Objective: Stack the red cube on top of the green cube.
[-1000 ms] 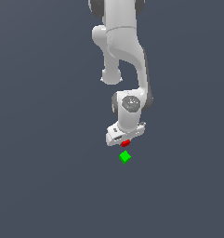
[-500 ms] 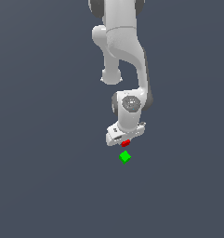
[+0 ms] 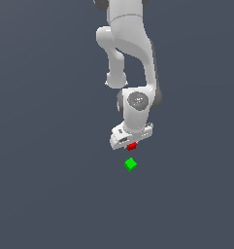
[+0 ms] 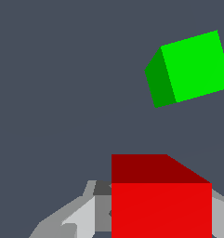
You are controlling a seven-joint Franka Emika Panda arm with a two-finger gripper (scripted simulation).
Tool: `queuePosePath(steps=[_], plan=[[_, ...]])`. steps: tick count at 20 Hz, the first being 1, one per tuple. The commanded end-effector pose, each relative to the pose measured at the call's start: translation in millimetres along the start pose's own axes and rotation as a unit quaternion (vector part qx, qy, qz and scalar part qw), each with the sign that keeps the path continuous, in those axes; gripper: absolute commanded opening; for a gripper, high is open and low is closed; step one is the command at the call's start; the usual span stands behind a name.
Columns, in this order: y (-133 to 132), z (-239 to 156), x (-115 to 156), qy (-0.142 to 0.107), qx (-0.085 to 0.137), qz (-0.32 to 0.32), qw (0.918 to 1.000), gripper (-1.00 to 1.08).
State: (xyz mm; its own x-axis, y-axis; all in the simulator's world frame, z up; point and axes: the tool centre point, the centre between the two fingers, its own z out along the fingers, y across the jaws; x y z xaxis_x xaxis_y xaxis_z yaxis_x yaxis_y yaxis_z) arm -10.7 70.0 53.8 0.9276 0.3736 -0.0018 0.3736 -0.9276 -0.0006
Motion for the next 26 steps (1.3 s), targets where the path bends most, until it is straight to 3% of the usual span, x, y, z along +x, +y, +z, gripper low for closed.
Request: queuePosePath(steps=[1, 11, 26], plan=[[0, -18, 0, 0.001, 0.0, 0.0, 1.0, -1.0], [0, -65, 1, 0.001, 0.0, 0.0, 1.0, -1.0], [10, -49, 22, 0.001, 0.0, 0.0, 1.0, -1.0]])
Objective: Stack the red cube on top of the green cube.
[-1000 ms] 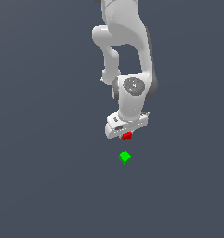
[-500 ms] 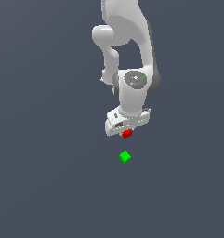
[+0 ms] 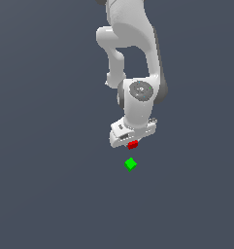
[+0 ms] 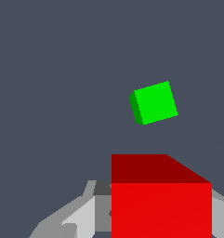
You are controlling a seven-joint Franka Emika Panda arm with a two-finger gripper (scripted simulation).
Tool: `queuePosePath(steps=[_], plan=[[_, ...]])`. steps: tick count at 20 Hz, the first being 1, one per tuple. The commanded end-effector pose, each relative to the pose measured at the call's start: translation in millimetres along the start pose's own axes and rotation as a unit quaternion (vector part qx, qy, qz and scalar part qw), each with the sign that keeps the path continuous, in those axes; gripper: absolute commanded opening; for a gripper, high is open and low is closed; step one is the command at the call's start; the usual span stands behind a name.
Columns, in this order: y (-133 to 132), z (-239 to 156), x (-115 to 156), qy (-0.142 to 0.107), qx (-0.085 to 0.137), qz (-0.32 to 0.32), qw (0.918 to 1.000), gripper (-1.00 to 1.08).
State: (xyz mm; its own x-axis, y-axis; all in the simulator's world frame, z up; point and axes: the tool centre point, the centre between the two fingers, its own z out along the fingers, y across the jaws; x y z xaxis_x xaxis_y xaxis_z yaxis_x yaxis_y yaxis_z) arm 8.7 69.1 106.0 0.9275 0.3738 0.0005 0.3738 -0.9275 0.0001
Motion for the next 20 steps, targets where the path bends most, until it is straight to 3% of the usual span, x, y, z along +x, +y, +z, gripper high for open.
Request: queuePosePath(steps=[1, 11, 20], plan=[[4, 6, 8, 0.0, 0.0, 0.0, 1.0, -1.0], [22, 33, 47, 0.0, 0.0, 0.0, 1.0, -1.0], [30, 44, 63, 0.0, 0.0, 0.0, 1.0, -1.0]])
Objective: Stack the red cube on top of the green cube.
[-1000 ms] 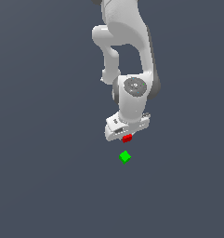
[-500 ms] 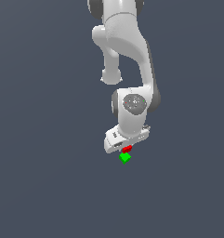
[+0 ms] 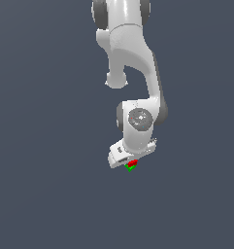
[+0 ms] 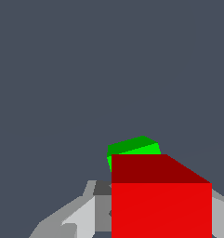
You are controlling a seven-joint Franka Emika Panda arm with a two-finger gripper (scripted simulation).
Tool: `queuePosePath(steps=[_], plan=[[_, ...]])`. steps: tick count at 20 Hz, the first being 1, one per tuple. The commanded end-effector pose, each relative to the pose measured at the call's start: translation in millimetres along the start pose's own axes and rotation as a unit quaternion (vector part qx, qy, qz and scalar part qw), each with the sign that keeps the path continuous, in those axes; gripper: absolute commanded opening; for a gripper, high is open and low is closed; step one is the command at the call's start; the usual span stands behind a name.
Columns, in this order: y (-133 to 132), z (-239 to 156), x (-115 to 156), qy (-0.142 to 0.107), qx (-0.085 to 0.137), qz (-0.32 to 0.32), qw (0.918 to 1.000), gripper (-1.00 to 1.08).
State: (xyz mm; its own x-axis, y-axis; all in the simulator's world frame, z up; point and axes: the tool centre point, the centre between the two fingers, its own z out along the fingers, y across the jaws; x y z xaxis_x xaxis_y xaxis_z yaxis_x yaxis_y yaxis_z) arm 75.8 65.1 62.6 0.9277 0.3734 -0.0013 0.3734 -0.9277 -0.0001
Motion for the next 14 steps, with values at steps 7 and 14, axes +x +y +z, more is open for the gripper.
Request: queuePosePath(steps=[7, 14], plan=[[1.4, 0.8, 3.7, 0.001, 0.0, 0.0, 1.0, 1.0], [1.4, 0.8, 3.7, 0.001, 0.0, 0.0, 1.0, 1.0]])
